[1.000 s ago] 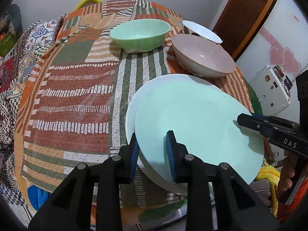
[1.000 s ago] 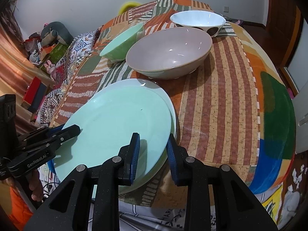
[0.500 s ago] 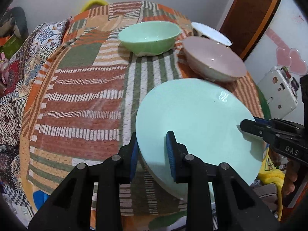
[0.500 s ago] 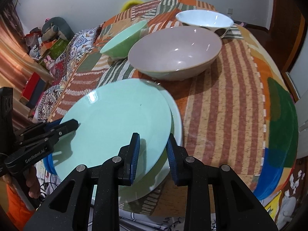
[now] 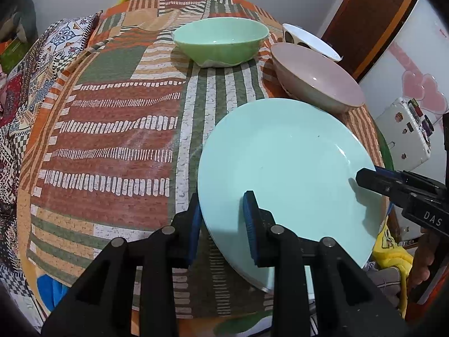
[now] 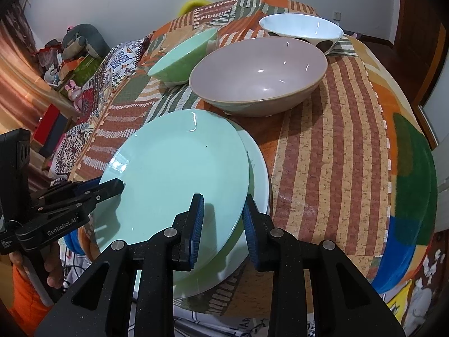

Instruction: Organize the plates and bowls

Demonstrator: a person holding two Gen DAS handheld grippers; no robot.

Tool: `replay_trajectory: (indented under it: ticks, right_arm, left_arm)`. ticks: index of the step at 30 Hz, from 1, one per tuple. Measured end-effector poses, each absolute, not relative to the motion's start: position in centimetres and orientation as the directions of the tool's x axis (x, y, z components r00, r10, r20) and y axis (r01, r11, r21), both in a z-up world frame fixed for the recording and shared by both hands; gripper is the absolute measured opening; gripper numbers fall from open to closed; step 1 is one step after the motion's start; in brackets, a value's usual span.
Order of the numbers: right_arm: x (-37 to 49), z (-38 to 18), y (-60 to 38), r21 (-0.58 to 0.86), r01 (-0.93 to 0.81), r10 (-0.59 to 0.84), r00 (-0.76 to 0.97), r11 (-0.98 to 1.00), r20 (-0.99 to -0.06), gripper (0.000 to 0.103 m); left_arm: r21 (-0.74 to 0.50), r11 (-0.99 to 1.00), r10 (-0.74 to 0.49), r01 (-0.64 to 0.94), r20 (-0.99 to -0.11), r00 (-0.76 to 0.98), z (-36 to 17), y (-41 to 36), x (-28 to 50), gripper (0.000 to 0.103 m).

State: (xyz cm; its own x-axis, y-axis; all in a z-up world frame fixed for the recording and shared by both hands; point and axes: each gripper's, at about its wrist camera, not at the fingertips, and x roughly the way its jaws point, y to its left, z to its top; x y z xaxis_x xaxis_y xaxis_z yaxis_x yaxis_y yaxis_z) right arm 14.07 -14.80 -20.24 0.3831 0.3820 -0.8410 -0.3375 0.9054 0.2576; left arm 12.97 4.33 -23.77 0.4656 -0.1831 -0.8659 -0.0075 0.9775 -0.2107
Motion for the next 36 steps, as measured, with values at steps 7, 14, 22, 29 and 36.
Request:
replay_trajectory:
  ticks: [7,14,22,29,36]
  right_arm:
    - [14.0,-20.0,-15.0,0.256,-0.338,0.381,0.382,0.906,-0.842,0.027]
    - [13.9,-19.3,-15.8,0.261,-0.315,0.379,0.411,0.912,-0.829,0.039]
    - [14.0,-18.6,-17.3,0.263,-0.285,0.372,0.453,0.921,-0.81,0.048]
    - [14.6,-17.7,-18.1,0.257,-0.27,0.361,0.487,0.928,-0.795,0.048]
    - [15.4,-15.7,-18.7,0.245,-0.273,0.359,0.546,0.93,-0.757,0.052]
  left_arm:
    - [-0.2,0.98,-0.174,-0.004,-0.865,0.471,-23.8,4.2,12.9,0.029]
    - [-0.168,0.986,-0.154,0.011,-0.872,0.465,-23.7,3.8,12.8,0.037]
    - [-0.149,0.989,-0.142,0.023,-0.874,0.464,-23.0,3.6,12.7,0.044]
    - [-0.119,0.993,-0.114,0.027,-0.833,0.542,-19.5,3.8,12.9,0.045]
    - [-0.099,0.994,-0.107,0.048,-0.767,0.633,-15.5,3.2,14.0,0.053]
